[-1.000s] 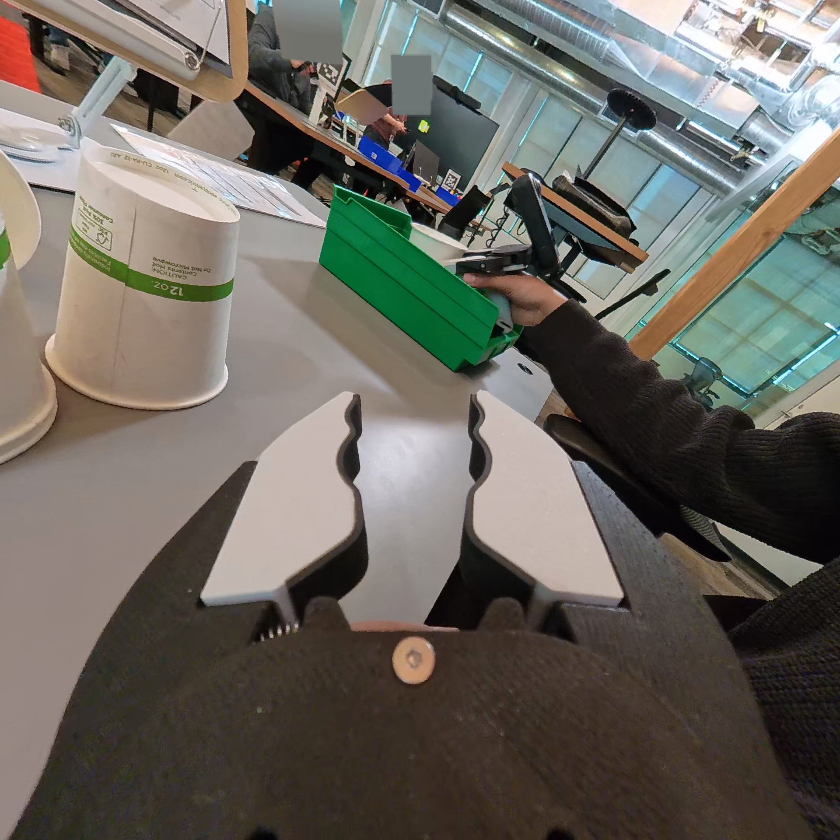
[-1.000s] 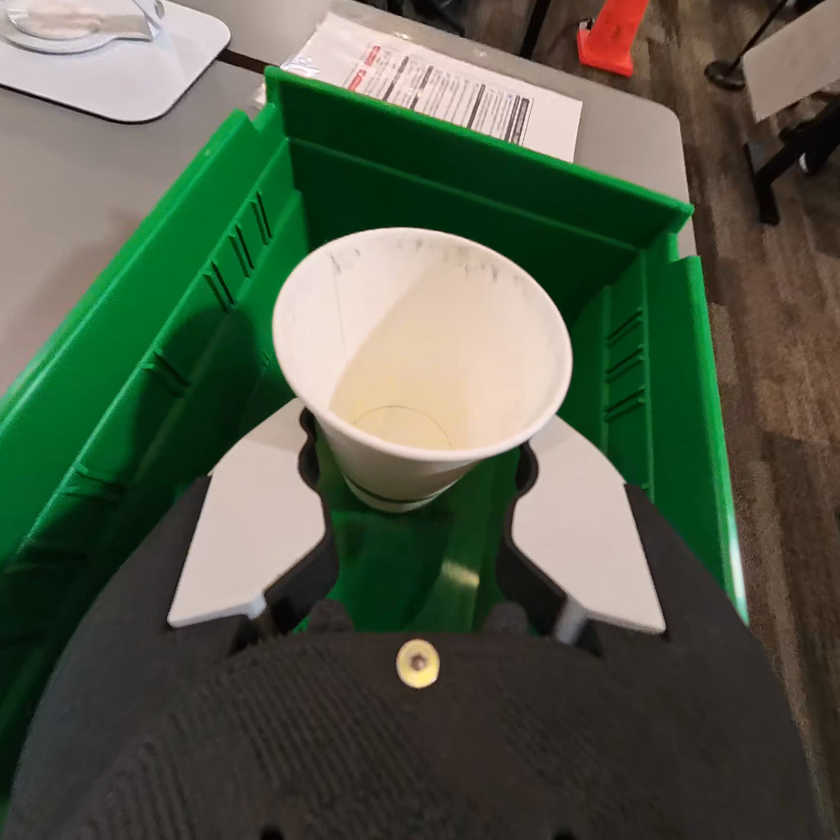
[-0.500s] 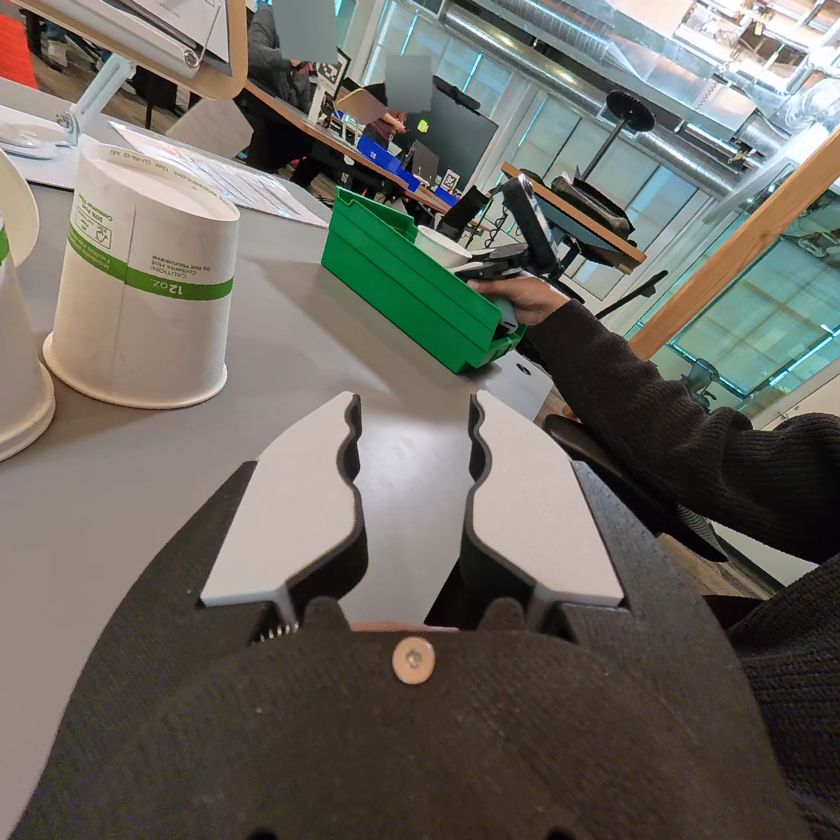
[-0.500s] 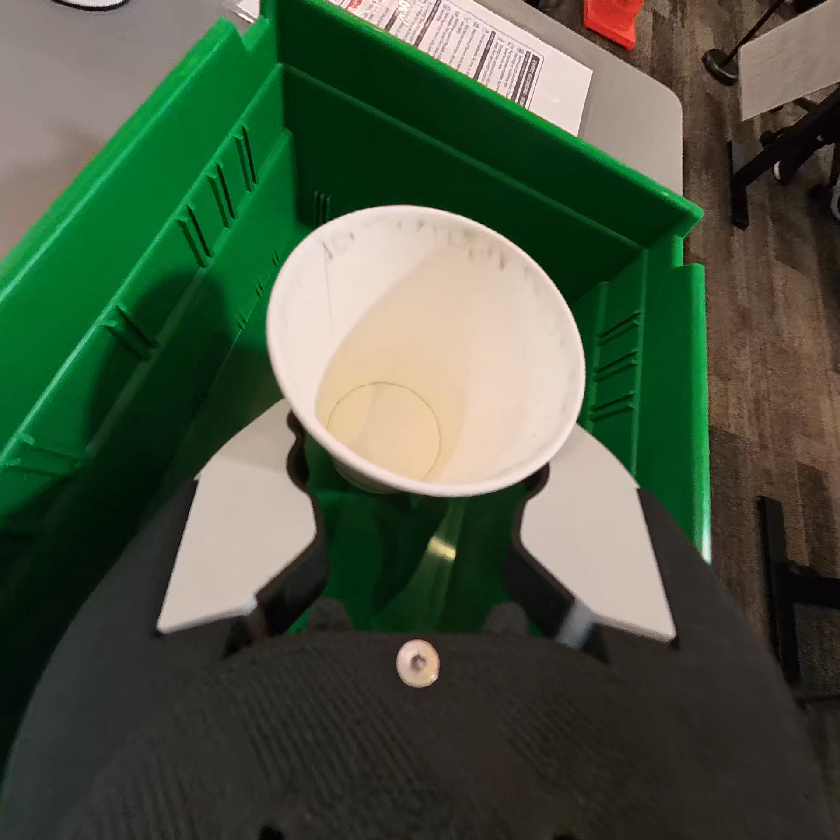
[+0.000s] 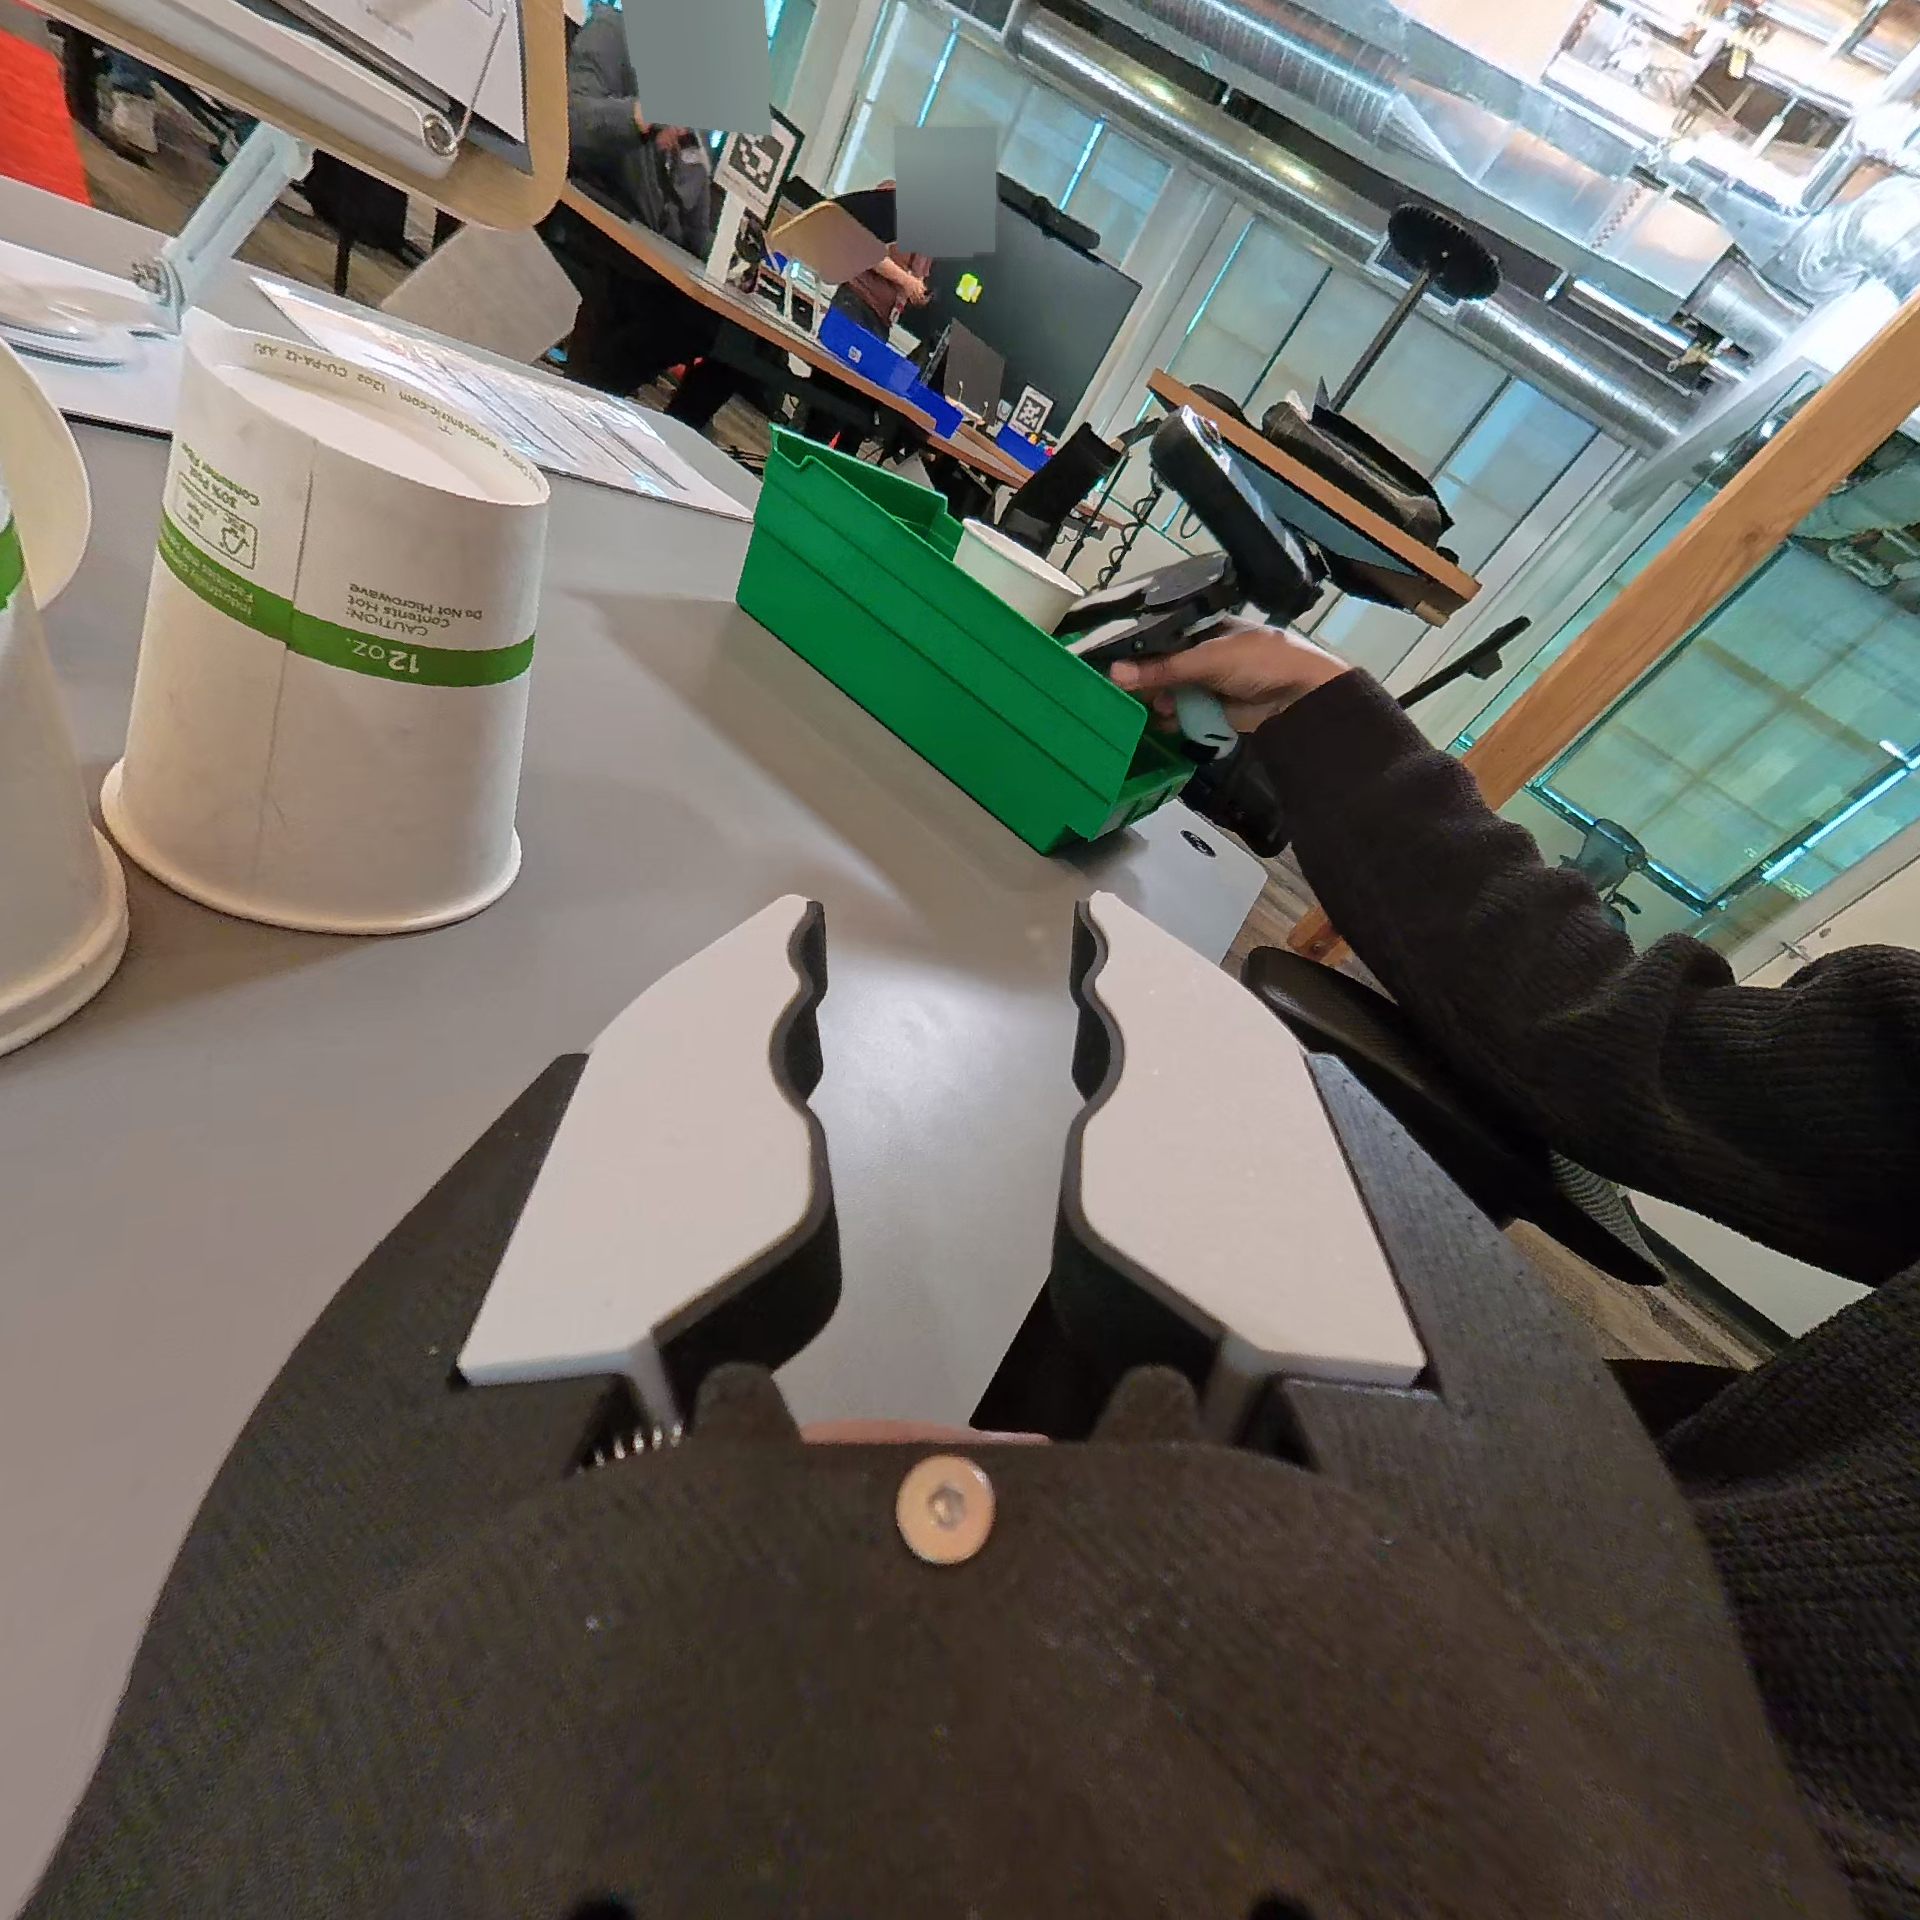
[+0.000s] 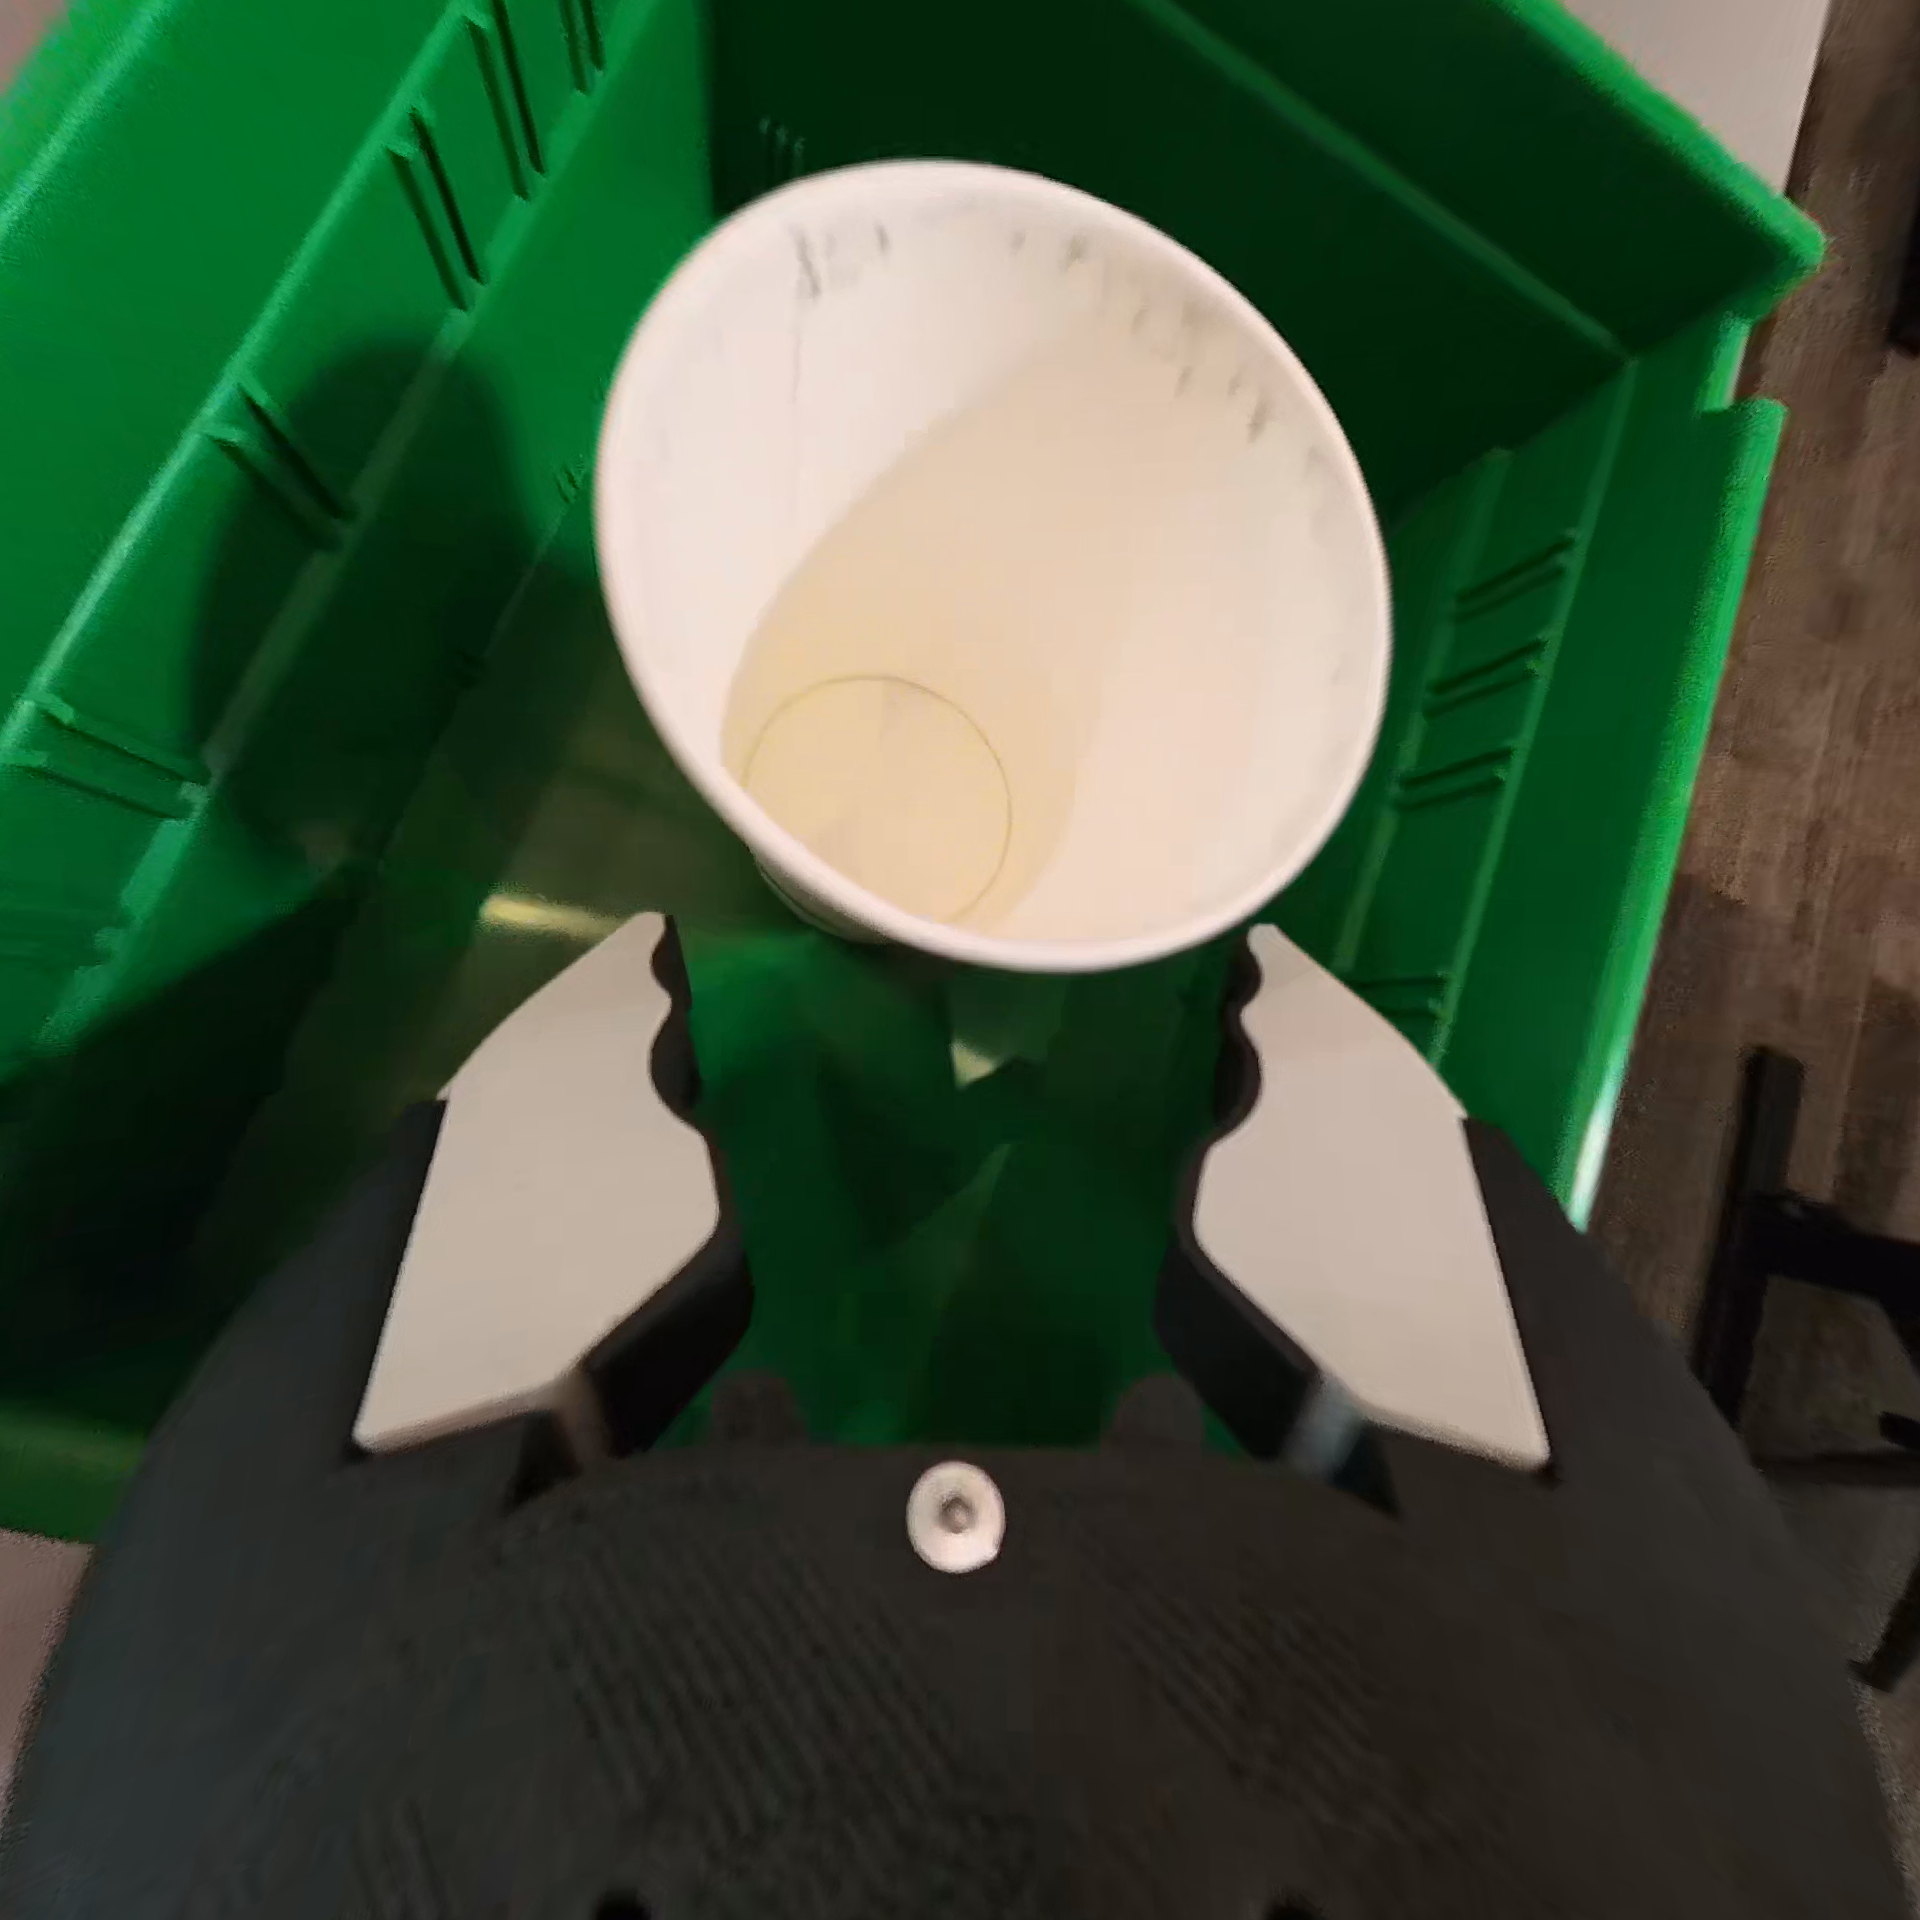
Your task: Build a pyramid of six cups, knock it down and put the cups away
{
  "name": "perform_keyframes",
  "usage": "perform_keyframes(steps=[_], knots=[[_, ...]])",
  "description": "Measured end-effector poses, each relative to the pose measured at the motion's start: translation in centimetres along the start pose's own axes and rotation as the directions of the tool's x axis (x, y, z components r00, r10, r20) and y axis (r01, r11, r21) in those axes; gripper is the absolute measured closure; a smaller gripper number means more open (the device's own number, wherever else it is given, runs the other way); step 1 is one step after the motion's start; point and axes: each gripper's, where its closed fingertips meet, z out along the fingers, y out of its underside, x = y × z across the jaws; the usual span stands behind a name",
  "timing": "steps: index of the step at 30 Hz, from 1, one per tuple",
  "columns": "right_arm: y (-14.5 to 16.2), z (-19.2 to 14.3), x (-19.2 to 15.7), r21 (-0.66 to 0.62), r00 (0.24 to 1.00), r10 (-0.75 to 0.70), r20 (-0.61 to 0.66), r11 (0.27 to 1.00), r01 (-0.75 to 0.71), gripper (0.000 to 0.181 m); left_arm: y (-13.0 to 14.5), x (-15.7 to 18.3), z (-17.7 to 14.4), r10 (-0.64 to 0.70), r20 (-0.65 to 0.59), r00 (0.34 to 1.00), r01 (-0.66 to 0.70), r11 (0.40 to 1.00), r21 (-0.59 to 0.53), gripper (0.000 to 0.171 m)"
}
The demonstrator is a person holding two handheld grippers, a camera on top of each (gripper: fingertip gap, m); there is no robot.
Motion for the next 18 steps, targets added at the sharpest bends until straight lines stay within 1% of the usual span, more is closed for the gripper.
perform_keyframes(steps=[3,6,9,11,13,15,16,18], knots=[[0.1,-0.8,0.5,0.01,0.997,0.073,0.024,0.997,-0.074,0.085,0.0,0.0,0.0,-0.002,-0.001,1.0,0.002,1.0,-0.001,0.125],[-0.8,-2.3,0.7,0.069,0.991,0.118,0.067,0.99,-0.122,0.09,0.0,0.0,0.0,0.002,0.0,1.0,-0.002,1.0,-0.001,0.126],[-2.7,-4.6,1.3,0.159,0.986,0.154,0.066,0.974,-0.163,0.096,0.0,0.0,0.1,0.0,0.0,1.0,0.0,1.0,-0.002,0.126],[-4.7,-6.7,0.8,0.215,0.987,0.144,0.066,0.964,-0.155,0.096,0.1,0.0,0.1,-0.001,0.0,1.0,0.001,1.0,-0.003,0.126],[-7.4,-9.1,-0.4,0.3,0.995,0.093,0.042,0.948,-0.101,0.096,0.1,0.0,0.1,0.0,0.0,1.0,0.0,1.0,-0.005,0.126],[-10.4,-11.4,-2.6,0.405,0.998,0.047,0.047,0.912,-0.062,0.096,0.1,0.0,0.2,0.002,0.0,1.0,-0.002,1.0,-0.006,0.126],[-12.0,-12.3,-4.2,0.462,0.997,0.03,0.074,0.885,-0.061,0.096,0.1,0.0,0.2,0.003,-0.001,1.0,-0.003,1.0,-0.006,0.126],[-15.0,-14.0,-8.5,0.568,0.98,-0.008,0.197,0.816,-0.108,0.099,0.0,0.1,0.2,0.003,-0.002,1.0,-0.003,1.0,-0.003,0.126]])
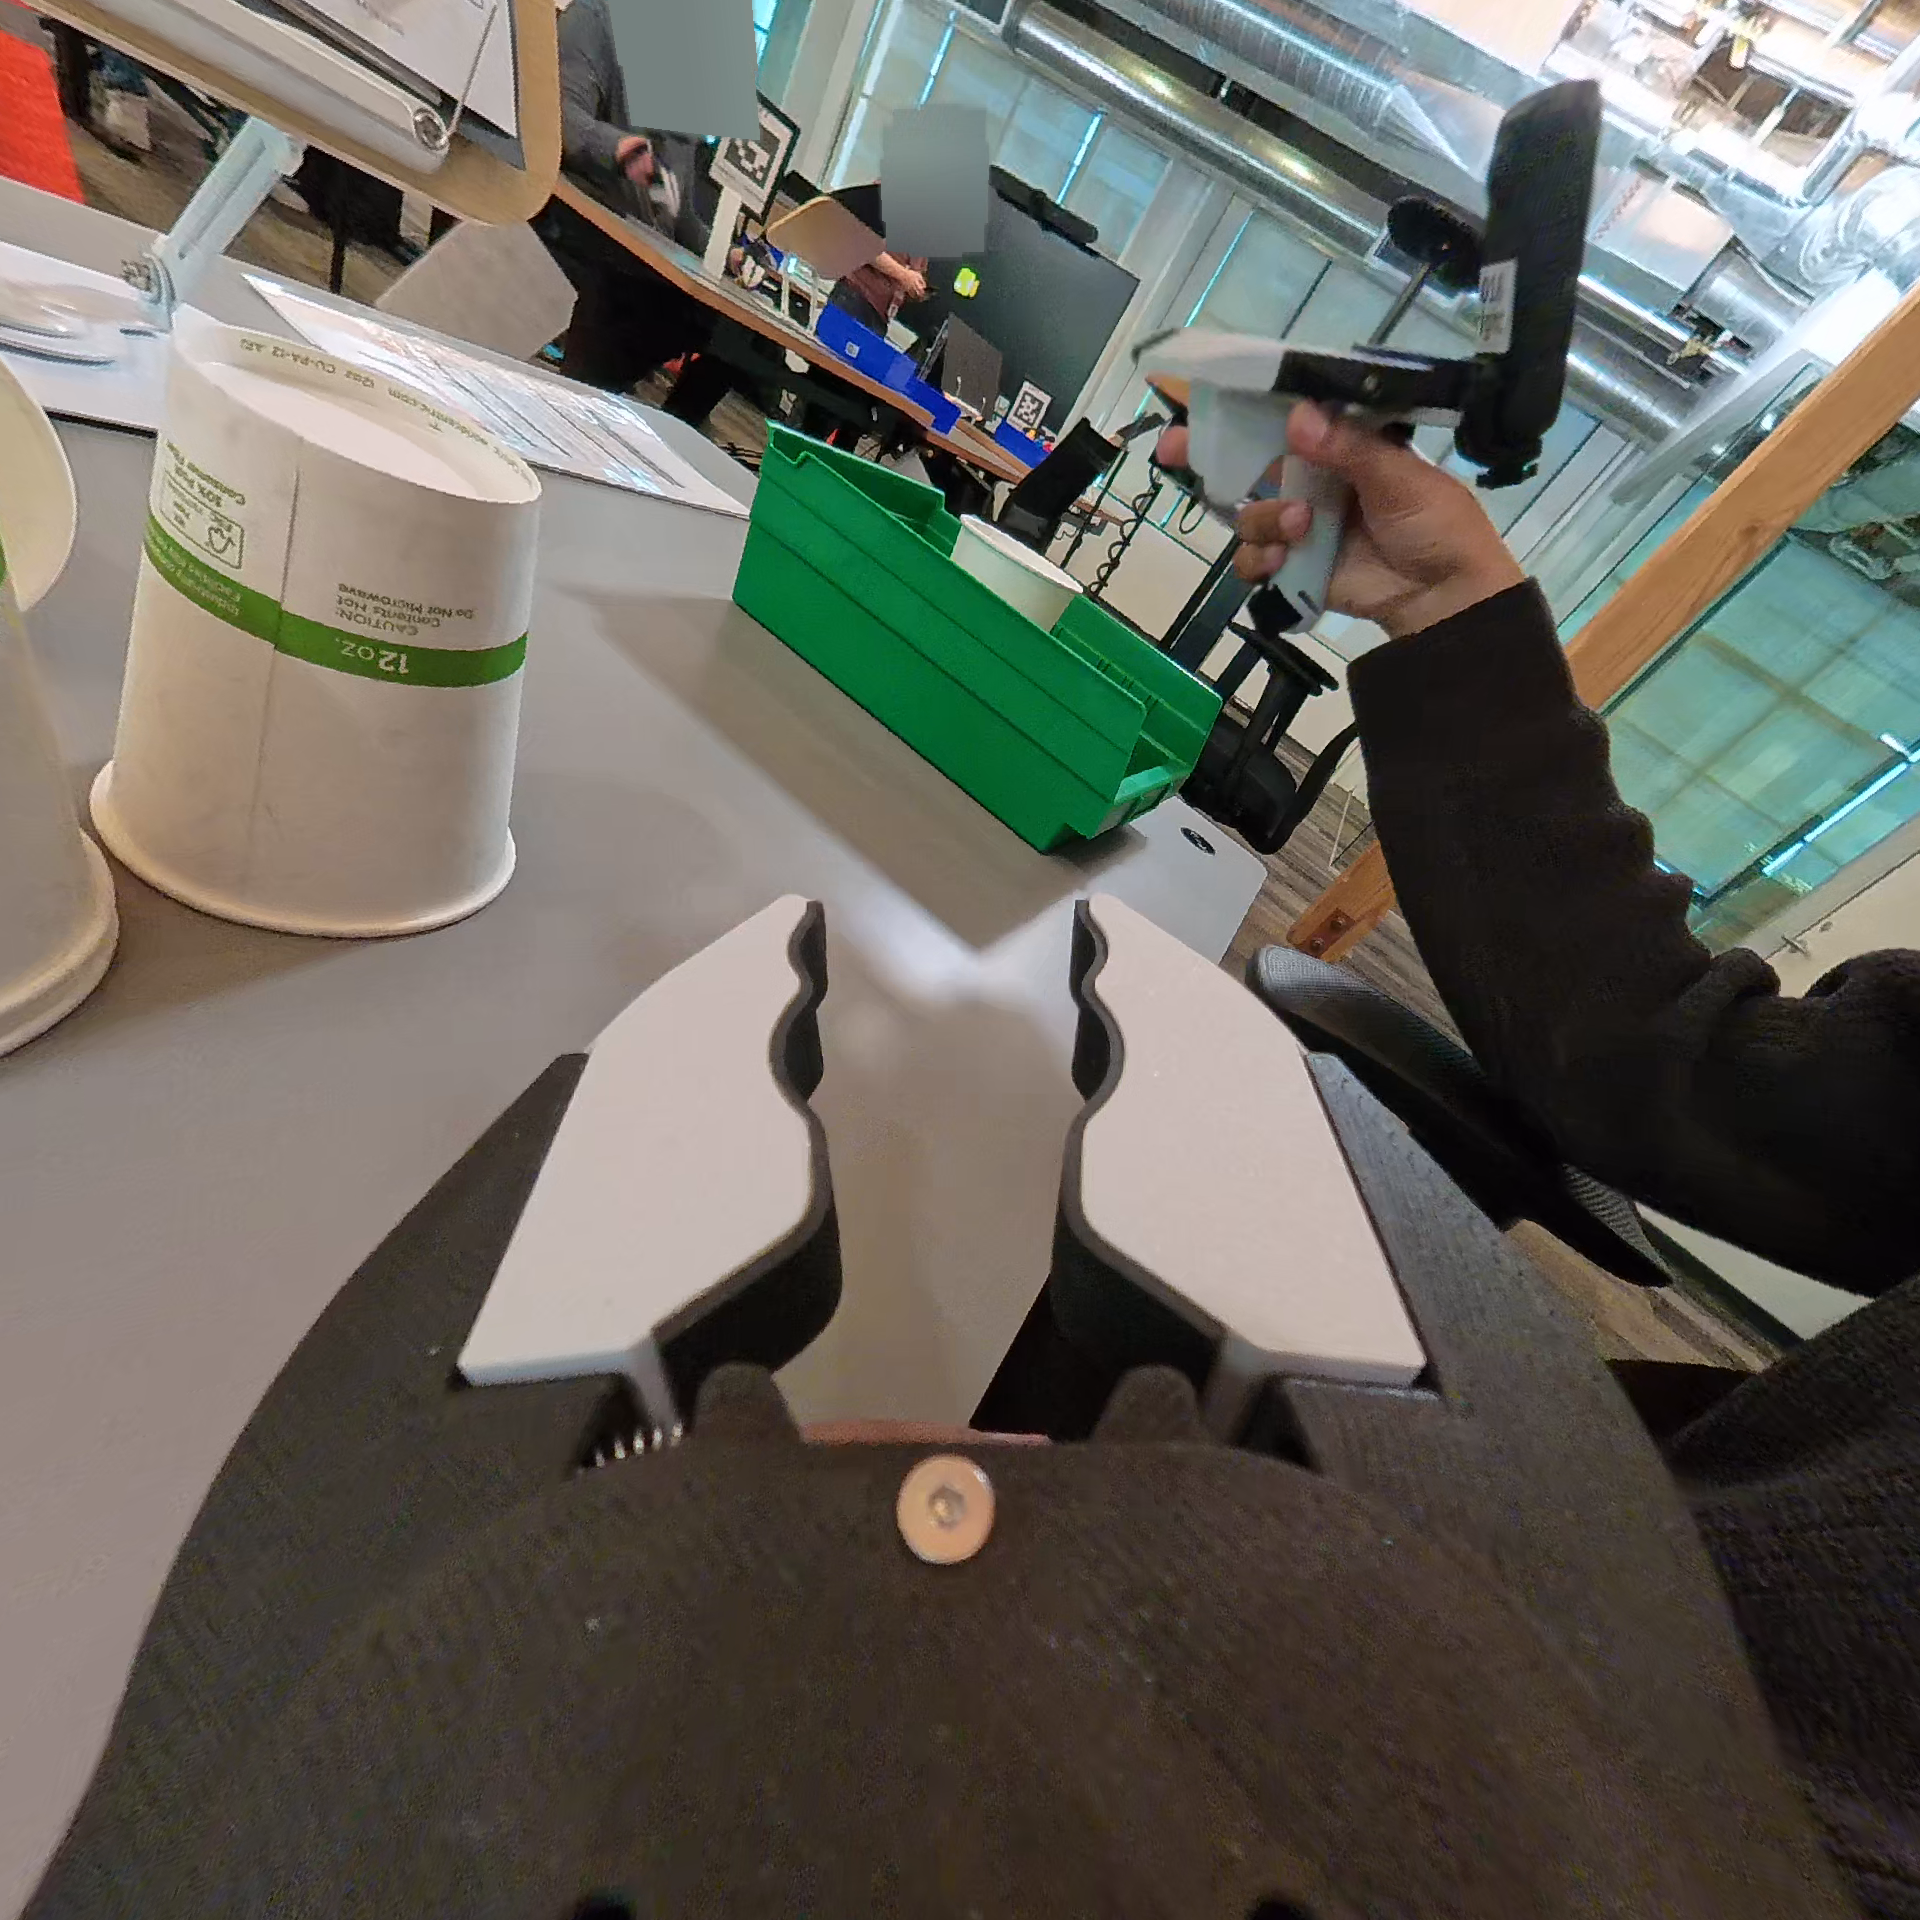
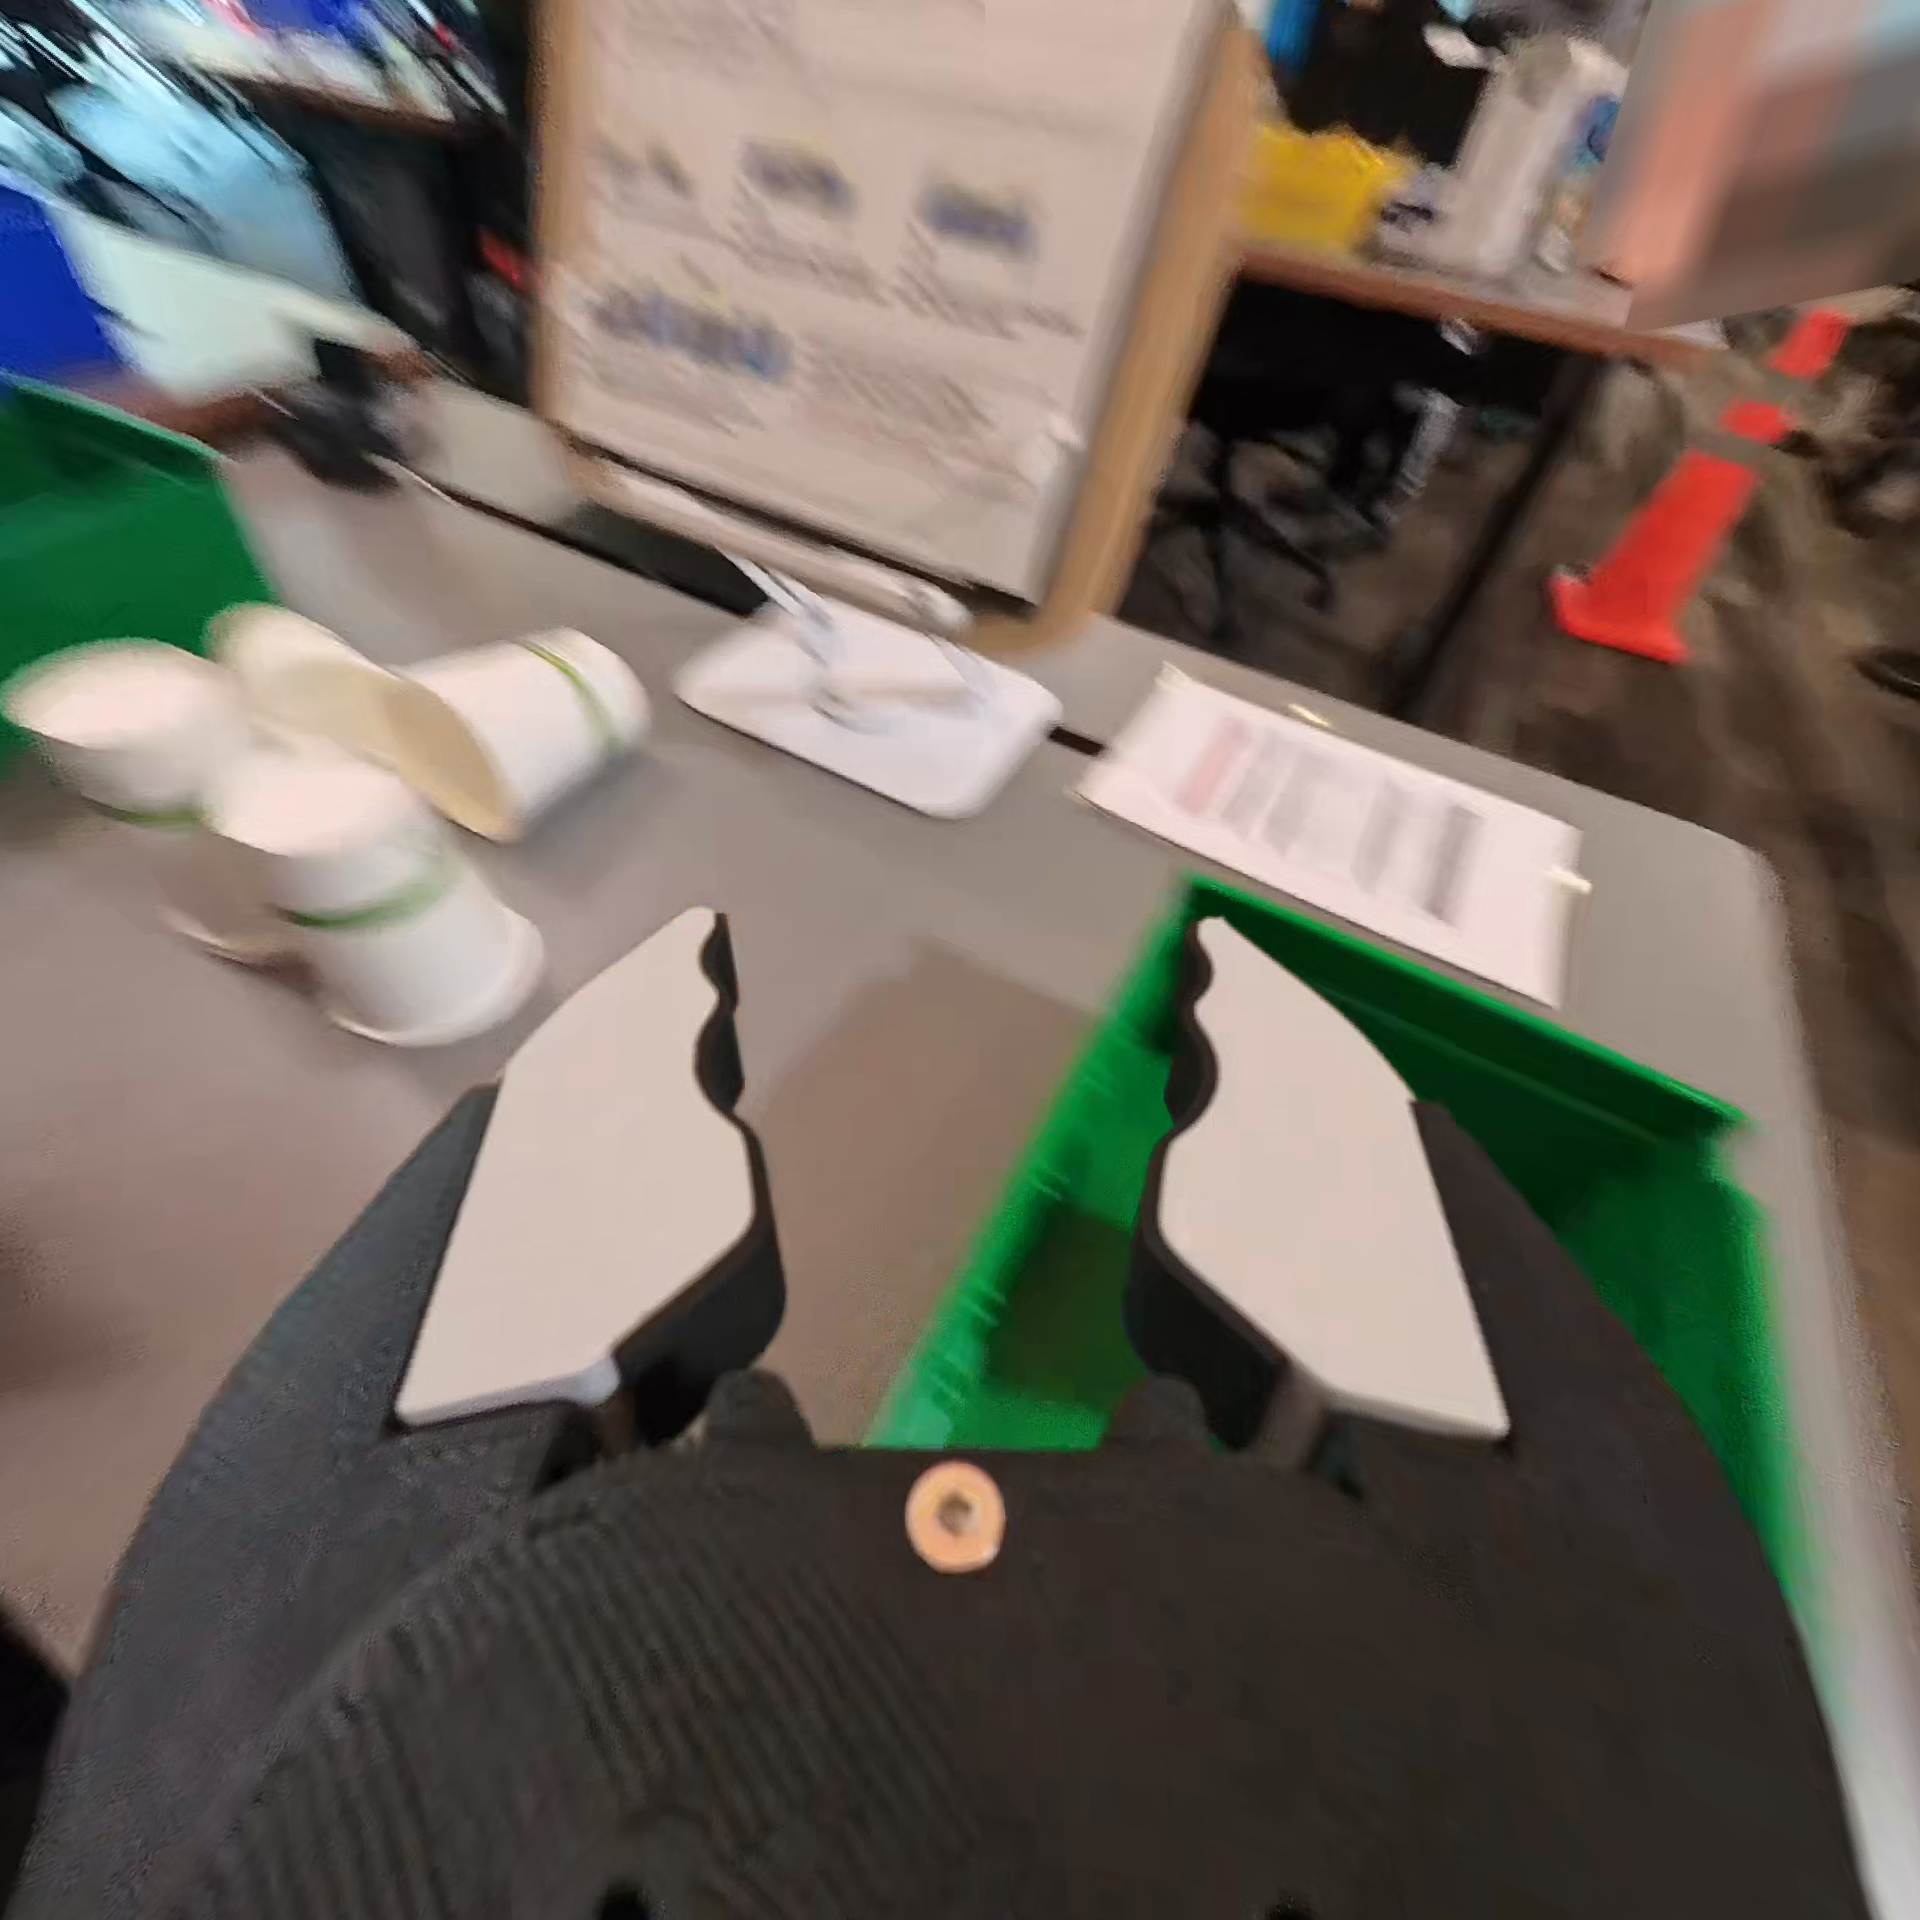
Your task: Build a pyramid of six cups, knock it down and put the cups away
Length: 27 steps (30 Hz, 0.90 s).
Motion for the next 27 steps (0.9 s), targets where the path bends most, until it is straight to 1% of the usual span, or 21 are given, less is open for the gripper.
perform_keyframes(steps=[2,3,5,7,10,12,14,15,17,19,22,24,26,27], knots=[[-2.0,1.3,-5.1,0.118,0.985,0.063,0.161,0.99,-0.083,0.102,-0.1,0.0,0.1,0.002,-0.001,1.0,-0.002,1.0,0.003,0.126],[-2.5,2.0,-7.5,0.158,0.968,0.093,0.233,0.978,-0.132,0.103,-0.1,0.0,0.2,0.004,-0.001,1.0,-0.004,1.0,0.001,0.126],[-2.4,3.6,-11.8,0.2,0.934,0.132,0.331,0.958,-0.206,0.102,-0.1,-0.1,0.5,0.009,-0.003,1.0,-0.009,1.0,-0.006,0.126],[-1.0,5.4,-15.3,0.225,0.93,0.116,0.35,0.953,-0.204,0.102,0.1,-0.1,0.6,0.008,-0.005,1.0,-0.008,1.0,-0.014,0.126],[2.1,8.1,-19.4,0.254,0.952,0.031,0.305,0.961,-0.113,0.102,0.2,-0.2,0.6,0.007,-0.002,1.0,-0.007,1.0,-0.019,0.126],[4.1,9.6,-22.0,0.243,0.951,0.021,0.307,0.965,-0.1,0.102,0.1,-0.3,0.5,0.006,0.004,1.0,-0.006,1.0,-0.016,0.127],[5.2,10.7,-24.7,0.215,0.945,-0.005,0.326,0.974,-0.069,0.097,0.1,-0.6,0.5,-0.002,0.011,1.0,0.002,1.0,-0.014,0.127],[5.3,11.2,-25.4,0.219,0.952,-0.056,0.302,0.976,-0.012,0.093,0.2,-0.8,0.5,-0.006,0.015,1.0,0.007,1.0,-0.016,0.127],[4.7,11.9,-25.8,0.273,0.96,-0.142,0.24,0.959,0.073,0.094,0.4,-1.1,0.2,-0.017,0.028,0.999,0.018,1.0,-0.023,0.127],[4.6,12.6,-26.0,0.281,0.957,-0.135,0.256,0.958,0.06,0.094,0.6,-1.1,-0.5,-0.031,0.045,0.999,0.032,0.999,-0.018,0.127],[5.7,14.8,-25.8,0.175,0.953,-0.036,0.302,0.984,-0.018,0.088,0.2,-1.1,-2.1,-0.023,0.086,0.996,0.021,1.0,0.021,0.127],[6.8,16.3,-25.7,0.092,0.952,-0.001,0.307,0.995,-0.028,0.083,0.1,-1.4,-3.0,-0.015,0.126,0.992,0.01,0.999,0.037,0.127],[7.0,17.2,-25.9,0.056,0.946,0.004,0.324,0.998,-0.023,0.084,0.2,-1.7,-3.6,-0.023,0.151,0.988,0.016,0.999,0.045,0.127],[6.9,17.6,-25.8,0.057,0.948,0.003,0.319,0.998,-0.022,0.088,0.3,-1.7,-3.9,-0.026,0.161,0.987,0.018,0.999,0.047,0.127]])
